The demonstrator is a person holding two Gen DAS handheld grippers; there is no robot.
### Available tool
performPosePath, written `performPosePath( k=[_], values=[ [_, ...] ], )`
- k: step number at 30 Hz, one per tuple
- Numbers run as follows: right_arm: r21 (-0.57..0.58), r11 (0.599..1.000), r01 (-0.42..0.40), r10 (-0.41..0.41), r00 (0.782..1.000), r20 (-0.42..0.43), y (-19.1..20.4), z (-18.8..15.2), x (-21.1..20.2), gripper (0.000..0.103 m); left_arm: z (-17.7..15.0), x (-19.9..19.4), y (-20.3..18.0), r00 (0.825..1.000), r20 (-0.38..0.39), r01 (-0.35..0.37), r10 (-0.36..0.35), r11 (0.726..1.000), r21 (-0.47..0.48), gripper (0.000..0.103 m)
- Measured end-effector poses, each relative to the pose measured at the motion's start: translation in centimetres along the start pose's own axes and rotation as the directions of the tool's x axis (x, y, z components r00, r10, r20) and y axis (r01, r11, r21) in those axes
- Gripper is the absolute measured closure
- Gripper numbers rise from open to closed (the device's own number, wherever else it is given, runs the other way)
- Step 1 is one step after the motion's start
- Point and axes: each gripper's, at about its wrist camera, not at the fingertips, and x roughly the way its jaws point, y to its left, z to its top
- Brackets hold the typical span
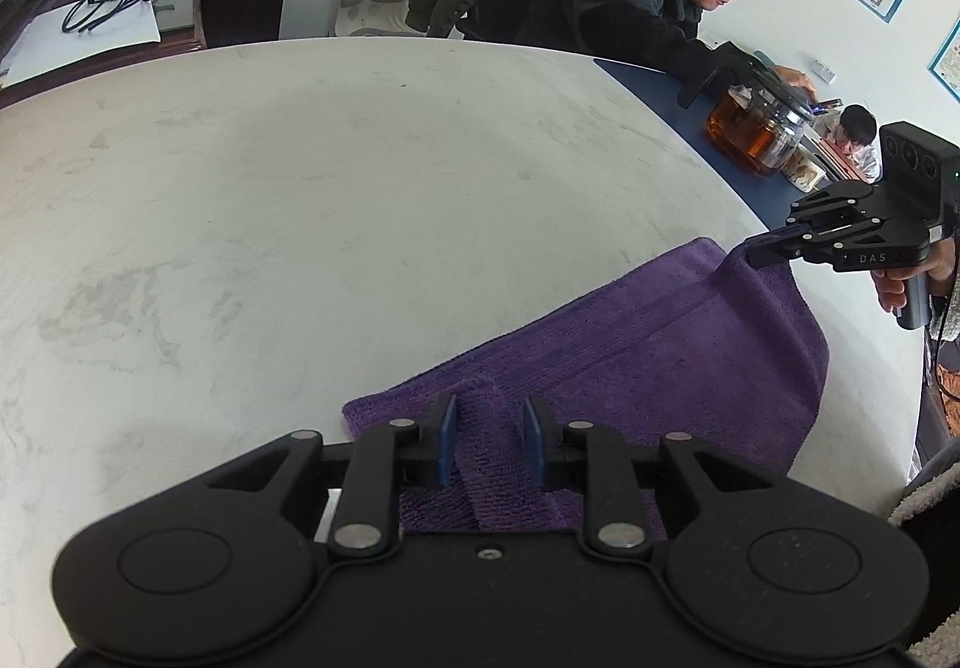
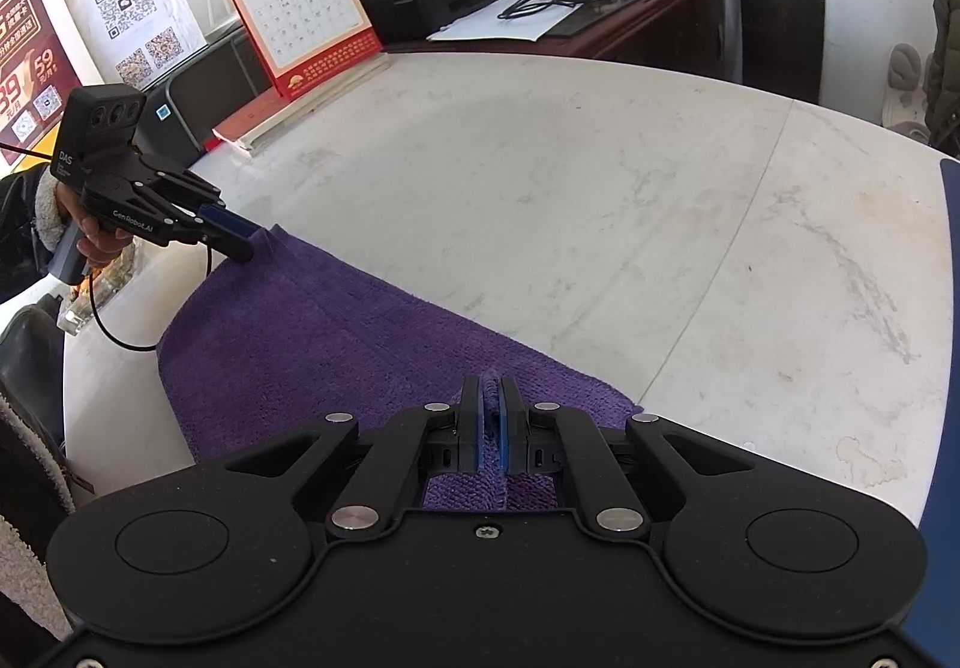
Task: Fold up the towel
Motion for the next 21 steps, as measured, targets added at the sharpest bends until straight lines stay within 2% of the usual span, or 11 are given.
performPosePath(
  k=[6,8,9,10,13,21],
  values=[
    [-0.001,1.0,0.0,0.0,1.0,-0.006,0.0,0.1,0.3,0.099,0.6,2.0,-0.1,0.999,-0.02,-0.027,0.026,1.0,-0.011,0.077],
    [0.0,1.0,0.002,-0.002,1.0,-0.008,0.0,0.0,0.4,0.099,0.4,2.1,0.0,0.999,-0.017,-0.035,0.035,0.999,-0.029,0.084],
    [0.001,1.0,0.004,-0.004,1.0,-0.008,0.0,0.0,0.4,0.099,0.4,2.0,0.1,0.999,-0.014,-0.039,0.039,0.999,-0.037,0.092],
    [0.001,1.0,0.005,-0.005,1.0,-0.008,0.0,0.0,0.4,0.099,0.3,2.0,0.2,0.999,-0.01,-0.042,0.042,0.998,-0.044,0.096],
    [0.001,1.0,0.011,-0.011,1.0,-0.007,0.0,0.0,0.4,0.099,0.0,0.9,0.1,0.999,0.033,-0.024,0.027,0.997,-0.074,0.099],
    [0.008,1.0,0.022,-0.022,0.999,0.033,0.3,0.1,-1.2,0.099,-0.1,-3.4,-0.8,0.987,0.162,0.013,0.009,0.992,-0.129,0.1]
  ],
)
